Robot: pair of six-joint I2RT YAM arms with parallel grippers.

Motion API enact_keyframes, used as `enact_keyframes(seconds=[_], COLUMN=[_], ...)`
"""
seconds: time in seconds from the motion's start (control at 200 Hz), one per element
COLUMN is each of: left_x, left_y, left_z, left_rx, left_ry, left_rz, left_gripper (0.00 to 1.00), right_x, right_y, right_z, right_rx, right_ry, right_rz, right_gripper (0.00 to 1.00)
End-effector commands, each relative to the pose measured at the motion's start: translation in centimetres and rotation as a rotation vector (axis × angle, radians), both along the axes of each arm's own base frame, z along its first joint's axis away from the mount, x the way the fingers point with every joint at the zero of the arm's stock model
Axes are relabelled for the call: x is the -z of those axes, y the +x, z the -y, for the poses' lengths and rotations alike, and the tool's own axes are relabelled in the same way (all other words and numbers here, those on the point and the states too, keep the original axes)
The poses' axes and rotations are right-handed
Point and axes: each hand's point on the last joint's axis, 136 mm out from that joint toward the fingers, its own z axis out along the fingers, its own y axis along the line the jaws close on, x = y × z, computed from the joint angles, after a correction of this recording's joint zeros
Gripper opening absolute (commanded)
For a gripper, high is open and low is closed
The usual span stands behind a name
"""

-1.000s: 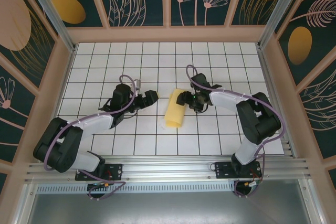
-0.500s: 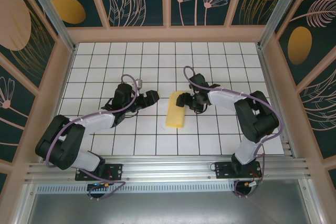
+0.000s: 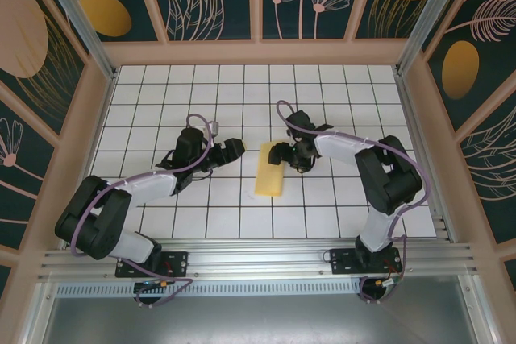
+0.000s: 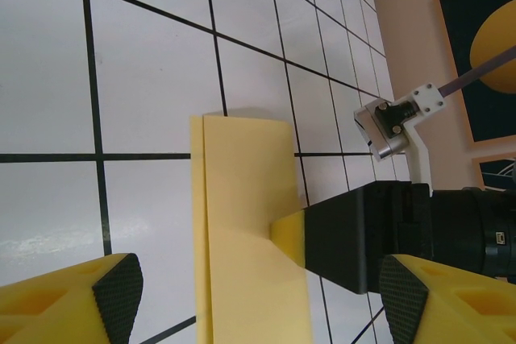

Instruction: Fold a paper plane with a square sheet of paper (pick it up from the middle)

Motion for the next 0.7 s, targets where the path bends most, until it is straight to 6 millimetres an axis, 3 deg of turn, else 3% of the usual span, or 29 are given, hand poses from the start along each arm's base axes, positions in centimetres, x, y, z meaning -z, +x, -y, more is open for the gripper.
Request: enact_keyframes(seconds=[0.0,0.696], left_x=[-0.43,-0.53], left_y=[0.51,0.45], left_z=[0.37,0.64], left_rx=[0.008,0.023], left_ry=[0.009,0.005], left_rz=[0.024,0.025], left_gripper=[0.8,0.8], right_x=[3.07,3.96], right_y=[-1.63,-1.64], right_z=[-0.55,0.3], right_rx=[-0.057,-0.004], right_ry=[-0.048,-0.112], right_rz=[-0.067,-0.107], right_gripper=[0.83,0.88])
